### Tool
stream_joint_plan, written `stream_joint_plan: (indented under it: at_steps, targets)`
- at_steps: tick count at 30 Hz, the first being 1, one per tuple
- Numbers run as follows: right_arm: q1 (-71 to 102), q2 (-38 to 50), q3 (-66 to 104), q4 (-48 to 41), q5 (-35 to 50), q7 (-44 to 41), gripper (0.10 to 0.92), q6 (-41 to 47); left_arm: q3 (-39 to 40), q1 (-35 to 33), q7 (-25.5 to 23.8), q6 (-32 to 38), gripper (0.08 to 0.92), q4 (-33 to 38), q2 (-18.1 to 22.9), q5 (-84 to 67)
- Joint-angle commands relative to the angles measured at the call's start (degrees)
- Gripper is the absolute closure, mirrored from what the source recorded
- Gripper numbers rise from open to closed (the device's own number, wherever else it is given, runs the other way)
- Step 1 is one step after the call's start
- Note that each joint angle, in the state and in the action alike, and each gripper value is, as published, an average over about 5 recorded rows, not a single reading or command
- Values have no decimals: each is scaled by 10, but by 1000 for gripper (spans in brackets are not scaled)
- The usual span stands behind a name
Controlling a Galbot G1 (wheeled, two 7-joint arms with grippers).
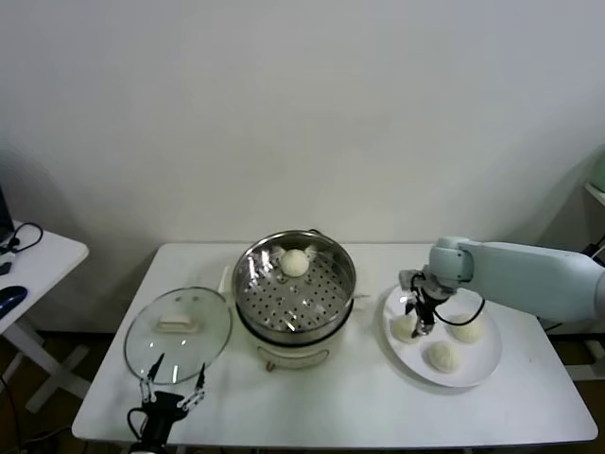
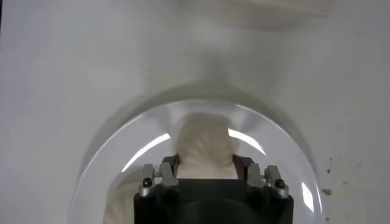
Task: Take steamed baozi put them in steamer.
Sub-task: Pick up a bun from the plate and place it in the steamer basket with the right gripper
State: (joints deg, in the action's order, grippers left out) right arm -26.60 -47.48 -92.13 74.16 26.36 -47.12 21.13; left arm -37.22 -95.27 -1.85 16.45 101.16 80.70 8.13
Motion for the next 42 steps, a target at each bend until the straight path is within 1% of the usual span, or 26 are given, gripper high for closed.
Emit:
stream_joint_plan:
  at_steps: [1,6,12,17,23,27,32,37,42]
  targets:
    - [-26,6,-10,10,14,-6,451,-2,1,0,0,0,177,-1,0,0]
    - [-99,23,-56,46,35,-15,463,-6,1,0,0,1,177,0,0,0]
    - [-280,33,-163,115,93,-41,465,-18,-1,0,0,1,177,1,-2,-1]
    - [-434,20,-228,162,155,-71,465,-23,2,1,0,1,177,3,-3,-1]
    - [-524,-24,-224,186,229,-90,465,-16,4,2,0,-1,177,6,-4,-1]
    - [-521,-60,-169,191,267,-80,465,9,3,2,0,-1,177,5,-5,-1]
    - [-470,-122,-81,177,310,-46,465,57,4,2,0,1,177,5,-4,-1]
    - [-385,-199,-4,144,317,-8,465,93,2,1,0,0,177,11,-3,-2]
    - [-295,-263,31,105,308,17,465,107,-1,1,0,0,177,13,0,-4]
